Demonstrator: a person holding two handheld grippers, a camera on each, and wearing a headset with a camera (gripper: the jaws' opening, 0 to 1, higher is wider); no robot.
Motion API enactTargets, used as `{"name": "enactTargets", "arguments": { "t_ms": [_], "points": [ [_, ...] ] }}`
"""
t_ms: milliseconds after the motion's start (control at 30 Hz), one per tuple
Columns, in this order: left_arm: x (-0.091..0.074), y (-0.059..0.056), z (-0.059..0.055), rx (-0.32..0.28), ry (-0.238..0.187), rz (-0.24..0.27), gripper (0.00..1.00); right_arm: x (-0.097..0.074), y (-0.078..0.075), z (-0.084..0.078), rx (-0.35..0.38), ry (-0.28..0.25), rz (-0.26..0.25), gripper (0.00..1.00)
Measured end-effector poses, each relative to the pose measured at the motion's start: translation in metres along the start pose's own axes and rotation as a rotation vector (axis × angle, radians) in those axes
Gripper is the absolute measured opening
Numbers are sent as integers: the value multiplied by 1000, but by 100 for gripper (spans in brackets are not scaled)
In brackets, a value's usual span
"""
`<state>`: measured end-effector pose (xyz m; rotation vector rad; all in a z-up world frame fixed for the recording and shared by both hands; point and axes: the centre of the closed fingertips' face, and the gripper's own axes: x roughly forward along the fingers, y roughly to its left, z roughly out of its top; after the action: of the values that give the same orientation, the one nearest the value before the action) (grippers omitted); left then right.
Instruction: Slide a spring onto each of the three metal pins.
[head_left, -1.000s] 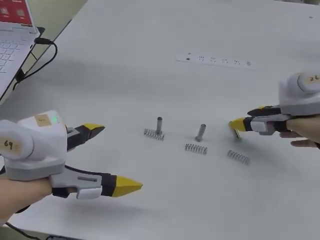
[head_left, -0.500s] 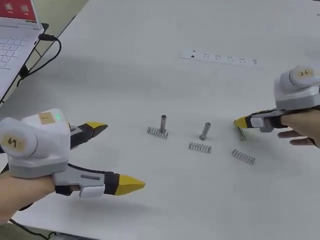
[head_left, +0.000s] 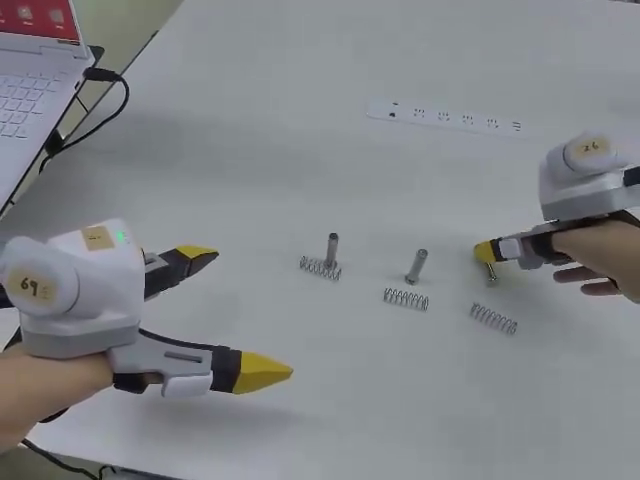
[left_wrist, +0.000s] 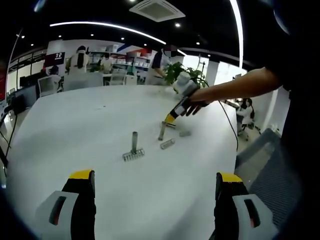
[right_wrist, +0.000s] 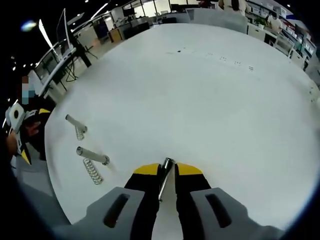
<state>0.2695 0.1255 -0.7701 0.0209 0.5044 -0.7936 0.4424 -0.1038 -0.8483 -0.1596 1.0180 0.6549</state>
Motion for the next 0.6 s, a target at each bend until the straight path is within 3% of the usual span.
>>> {"name": "enactTargets", "arguments": {
  "t_ms": [300,600],
  "points": [
    [0,1,-2,-3,3,-4,98,3,3,-1,0,26,-23,7],
    [1,-1,2,-1,-6,-8,98,-1,8,-5,2,28,-14,6]
  ]
}}
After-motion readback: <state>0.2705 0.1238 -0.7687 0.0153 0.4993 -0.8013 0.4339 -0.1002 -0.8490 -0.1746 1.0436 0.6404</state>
